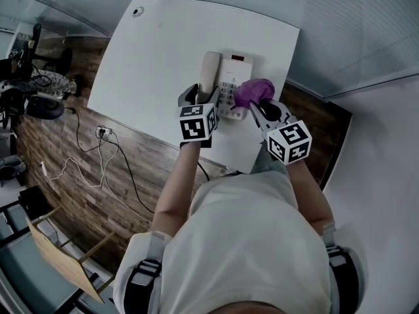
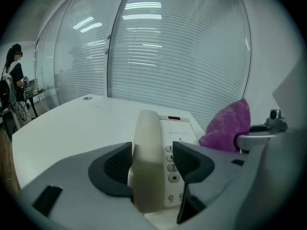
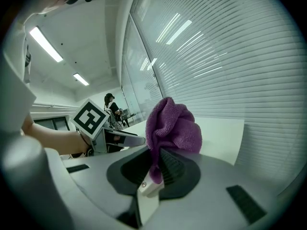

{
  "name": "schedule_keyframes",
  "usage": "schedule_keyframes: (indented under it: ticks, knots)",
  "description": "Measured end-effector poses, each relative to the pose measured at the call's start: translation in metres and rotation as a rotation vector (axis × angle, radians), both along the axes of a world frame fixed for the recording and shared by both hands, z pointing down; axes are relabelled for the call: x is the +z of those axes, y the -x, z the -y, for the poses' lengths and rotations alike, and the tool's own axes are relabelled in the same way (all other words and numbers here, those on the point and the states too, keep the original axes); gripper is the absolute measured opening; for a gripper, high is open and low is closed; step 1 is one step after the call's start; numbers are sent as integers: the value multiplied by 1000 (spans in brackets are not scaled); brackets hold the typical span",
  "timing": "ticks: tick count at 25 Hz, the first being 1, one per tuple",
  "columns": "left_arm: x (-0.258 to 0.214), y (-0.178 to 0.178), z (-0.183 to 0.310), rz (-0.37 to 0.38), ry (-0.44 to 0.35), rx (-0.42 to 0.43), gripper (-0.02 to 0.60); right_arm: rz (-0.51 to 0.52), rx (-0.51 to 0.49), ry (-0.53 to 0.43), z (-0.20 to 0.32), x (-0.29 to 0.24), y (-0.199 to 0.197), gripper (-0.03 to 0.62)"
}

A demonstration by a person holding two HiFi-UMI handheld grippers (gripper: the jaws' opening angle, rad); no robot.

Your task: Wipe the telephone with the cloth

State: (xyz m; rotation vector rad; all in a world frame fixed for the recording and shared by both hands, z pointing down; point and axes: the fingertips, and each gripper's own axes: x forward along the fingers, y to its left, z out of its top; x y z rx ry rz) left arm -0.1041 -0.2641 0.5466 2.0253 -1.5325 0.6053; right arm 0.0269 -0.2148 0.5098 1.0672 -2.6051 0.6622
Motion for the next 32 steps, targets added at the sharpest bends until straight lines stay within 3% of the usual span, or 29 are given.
schedule_keyframes:
  ticks: [8,16,23,32]
  knots:
    - [24,3,20,126,24,-7,259,6,23,13,5,7,-11,46]
    - [22,1,21,160,0,-7,229,10,39,17,7,6,-14,46]
    - [19,2,15,82,8,-11,225,7,39,5,3,5,-11,46]
    - [-5,-7,-23,-107,-12,-1,225,-32,58,-31,-4,-7,-17,46]
